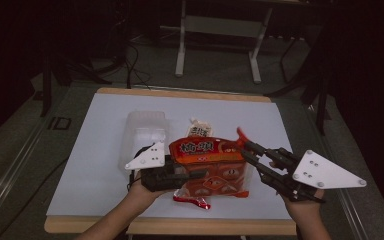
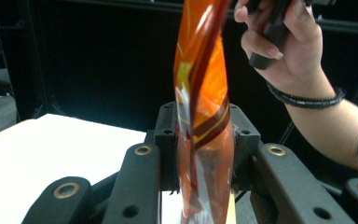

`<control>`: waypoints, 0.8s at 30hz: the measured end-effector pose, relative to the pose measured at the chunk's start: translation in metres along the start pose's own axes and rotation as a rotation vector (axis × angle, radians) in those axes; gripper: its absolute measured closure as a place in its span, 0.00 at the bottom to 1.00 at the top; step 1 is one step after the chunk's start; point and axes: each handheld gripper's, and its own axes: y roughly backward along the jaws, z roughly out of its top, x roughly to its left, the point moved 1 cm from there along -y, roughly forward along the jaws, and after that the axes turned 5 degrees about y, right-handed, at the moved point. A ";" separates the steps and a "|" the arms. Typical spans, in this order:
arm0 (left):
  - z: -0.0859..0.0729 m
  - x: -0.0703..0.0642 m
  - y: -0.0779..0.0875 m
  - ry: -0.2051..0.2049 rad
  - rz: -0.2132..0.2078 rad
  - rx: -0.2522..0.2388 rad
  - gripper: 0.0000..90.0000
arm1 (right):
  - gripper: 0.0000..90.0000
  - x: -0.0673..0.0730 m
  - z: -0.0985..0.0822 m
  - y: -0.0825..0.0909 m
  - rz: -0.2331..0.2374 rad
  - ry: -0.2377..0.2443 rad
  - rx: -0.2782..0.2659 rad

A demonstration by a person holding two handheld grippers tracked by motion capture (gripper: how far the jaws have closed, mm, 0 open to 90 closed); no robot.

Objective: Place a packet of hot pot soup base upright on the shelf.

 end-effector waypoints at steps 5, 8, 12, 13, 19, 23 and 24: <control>0.009 0.002 0.010 -0.015 0.052 -0.037 0.80 | 0.54 -0.004 -0.004 0.004 -0.030 -0.031 -0.012; 0.016 0.004 0.017 -0.019 0.087 -0.065 0.80 | 0.42 -0.005 -0.010 0.003 -0.044 -0.054 0.002; 0.024 0.010 0.026 -0.028 0.137 -0.091 0.80 | 0.30 -0.008 -0.019 0.002 -0.054 -0.113 0.000; 0.026 0.011 0.028 -0.027 0.147 -0.095 0.80 | 0.27 -0.009 -0.021 0.001 -0.053 -0.119 0.002; 0.037 0.021 0.043 -0.040 0.224 -0.131 0.80 | 0.15 -0.011 -0.029 0.003 -0.042 -0.142 -0.015; 0.043 0.028 0.052 -0.043 0.283 -0.164 0.80 | 0.14 -0.014 -0.035 0.004 -0.044 -0.169 -0.017; 0.043 0.028 0.052 -0.043 0.283 -0.164 0.80 | 0.14 -0.014 -0.036 0.004 -0.047 -0.173 -0.014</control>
